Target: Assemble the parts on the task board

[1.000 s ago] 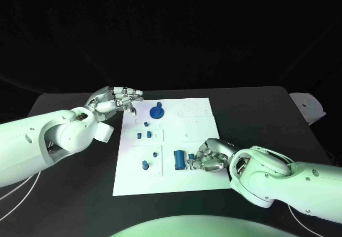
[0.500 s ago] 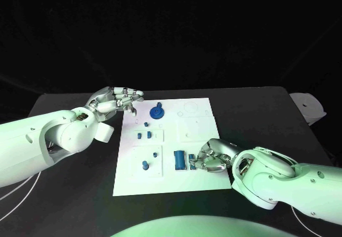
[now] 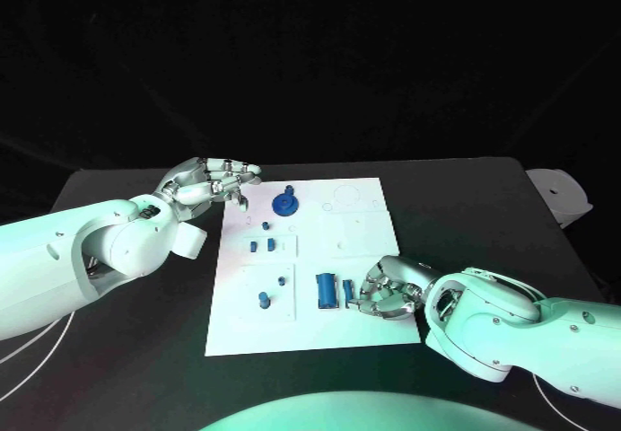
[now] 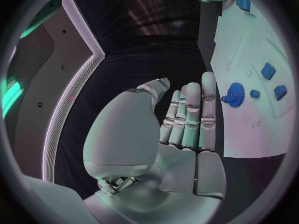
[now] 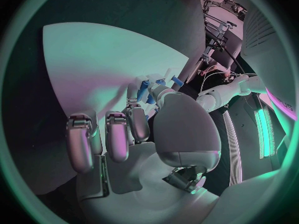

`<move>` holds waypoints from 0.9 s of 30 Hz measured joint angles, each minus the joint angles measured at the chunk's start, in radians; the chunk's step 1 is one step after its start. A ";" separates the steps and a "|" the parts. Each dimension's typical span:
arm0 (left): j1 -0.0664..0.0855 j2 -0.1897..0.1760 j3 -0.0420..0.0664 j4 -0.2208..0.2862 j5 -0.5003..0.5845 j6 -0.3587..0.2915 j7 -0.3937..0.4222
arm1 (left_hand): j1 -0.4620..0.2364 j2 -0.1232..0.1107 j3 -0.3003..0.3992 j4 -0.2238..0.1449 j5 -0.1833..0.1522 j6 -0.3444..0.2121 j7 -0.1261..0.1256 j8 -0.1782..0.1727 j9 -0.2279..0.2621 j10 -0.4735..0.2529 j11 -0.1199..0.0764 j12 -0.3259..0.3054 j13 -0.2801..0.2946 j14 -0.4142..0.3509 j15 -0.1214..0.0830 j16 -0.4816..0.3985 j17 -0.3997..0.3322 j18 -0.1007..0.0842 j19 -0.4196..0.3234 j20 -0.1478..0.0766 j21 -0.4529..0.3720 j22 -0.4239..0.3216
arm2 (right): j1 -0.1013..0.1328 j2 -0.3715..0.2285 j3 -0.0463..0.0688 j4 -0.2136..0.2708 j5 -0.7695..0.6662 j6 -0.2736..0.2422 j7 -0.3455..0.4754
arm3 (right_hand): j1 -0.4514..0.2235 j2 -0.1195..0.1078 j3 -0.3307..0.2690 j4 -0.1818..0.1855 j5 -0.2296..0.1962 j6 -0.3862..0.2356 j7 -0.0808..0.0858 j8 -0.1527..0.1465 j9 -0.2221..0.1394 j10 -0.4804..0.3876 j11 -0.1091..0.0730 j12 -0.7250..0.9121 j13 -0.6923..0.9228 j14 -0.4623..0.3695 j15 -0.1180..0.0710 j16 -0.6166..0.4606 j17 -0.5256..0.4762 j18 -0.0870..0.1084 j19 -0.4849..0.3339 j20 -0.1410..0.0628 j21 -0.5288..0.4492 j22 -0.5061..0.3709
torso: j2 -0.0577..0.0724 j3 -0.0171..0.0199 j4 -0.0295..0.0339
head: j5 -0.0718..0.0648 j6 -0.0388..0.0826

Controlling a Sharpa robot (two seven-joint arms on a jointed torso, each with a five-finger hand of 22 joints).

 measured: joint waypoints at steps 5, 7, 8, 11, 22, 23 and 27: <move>0.000 0.000 0.000 0.000 0.000 0.000 0.000 | 0.000 0.000 0.000 0.000 0.000 0.000 0.000 0.000 0.000 0.000 0.000 0.000 0.000 0.000 0.000 0.000 0.000 0.000 0.000 0.000 0.000 0.000 | 0.000 0.001 0.000 -0.008 0.008 0.008 0.003 | 0.000 0.000 -0.002 0.002 -0.003 0.000 0.000 0.000 0.000 0.000 0.000 0.000 0.000 0.000 0.000 0.000 0.000 0.000 0.000 0.000 0.000 0.000 | 0.000 0.0000 0.0001 | 0.001 0.000; 0.000 0.000 0.000 0.000 0.000 0.000 0.000 | 0.000 0.000 0.000 0.000 0.000 0.000 0.000 0.000 0.000 0.000 0.000 0.000 0.000 0.000 0.000 0.000 0.000 0.000 0.000 0.000 0.000 0.000 | 0.000 0.002 0.000 -0.014 0.010 0.009 0.004 | 0.004 0.004 -0.003 0.003 -0.006 0.000 0.000 0.000 0.000 0.000 0.000 0.000 0.000 0.000 0.000 0.000 0.000 0.000 0.000 0.000 0.000 0.000 | 0.000 0.0000 0.0001 | 0.001 0.000; 0.000 0.000 0.000 0.000 0.000 0.001 0.000 | 0.000 0.000 0.000 0.000 0.000 0.000 0.000 0.000 0.000 0.000 0.000 0.000 0.000 0.000 0.000 0.000 0.000 0.000 0.000 0.000 0.000 0.000 | 0.000 0.003 0.000 -0.016 0.011 0.009 0.004 | 0.004 0.004 -0.003 0.003 -0.007 0.000 0.000 0.000 0.000 0.000 0.000 0.000 0.000 0.000 0.000 0.000 0.000 0.000 0.000 0.000 0.000 0.000 | 0.000 -0.0002 0.0001 | 0.001 0.000; 0.000 0.000 0.000 0.000 0.000 0.001 -0.001 | 0.000 0.000 0.000 0.000 0.000 0.000 0.000 0.000 0.000 0.000 0.000 0.000 0.000 0.000 0.000 0.000 0.000 0.000 0.000 0.000 0.000 0.000 | 0.000 0.006 0.000 -0.023 0.013 0.009 0.005 | 0.004 0.005 -0.007 0.007 -0.007 0.000 0.000 0.000 0.000 0.000 0.000 0.005 0.000 0.000 0.000 0.000 0.000 0.000 0.000 0.000 0.000 0.001 | 0.000 -0.0005 0.0001 | 0.001 0.000; 0.000 0.000 0.000 0.000 0.000 0.001 -0.001 | 0.000 0.000 0.000 0.000 0.000 0.000 0.000 0.000 0.000 0.000 0.000 0.000 0.000 0.000 0.000 0.000 0.000 0.000 0.000 0.000 0.000 0.000 | 0.001 0.017 0.002 -0.039 0.019 0.001 0.017 | 0.008 0.008 -0.008 0.014 -0.007 0.002 -0.002 0.007 -0.005 0.000 0.000 0.005 0.000 0.000 0.000 0.000 0.000 0.000 0.000 0.000 0.000 0.001 | 0.000 -0.0004 0.0005 | 0.002 -0.001; 0.000 0.000 0.000 0.000 0.000 0.001 -0.001 | 0.000 0.000 0.000 0.000 0.000 0.000 0.000 0.000 0.000 0.000 0.000 0.000 0.000 0.000 0.000 0.000 0.000 0.000 0.000 0.000 0.000 0.000 | 0.001 0.014 0.002 -0.039 0.022 -0.002 0.021 | 0.009 0.010 -0.008 0.014 -0.007 0.002 -0.002 0.002 -0.007 0.000 0.000 0.003 0.000 0.000 0.000 0.000 0.000 0.000 0.000 0.000 0.000 0.001 | 0.000 -0.0004 0.0005 | 0.003 -0.001; 0.000 0.001 0.000 -0.003 0.000 0.001 -0.001 | 0.000 0.000 0.000 0.000 0.000 0.000 0.000 0.000 0.000 0.000 0.000 0.000 0.000 0.000 0.000 0.000 0.000 0.000 0.000 0.000 0.000 -0.001 | 0.006 -0.002 0.001 -0.040 0.047 -0.019 0.058 | 0.027 0.016 -0.011 0.017 0.009 -0.017 0.009 -0.011 -0.006 -0.004 0.004 -0.029 0.000 0.000 0.000 -0.005 0.000 0.000 0.000 0.000 0.000 0.001 | -0.003 -0.0006 0.0002 | 0.004 0.002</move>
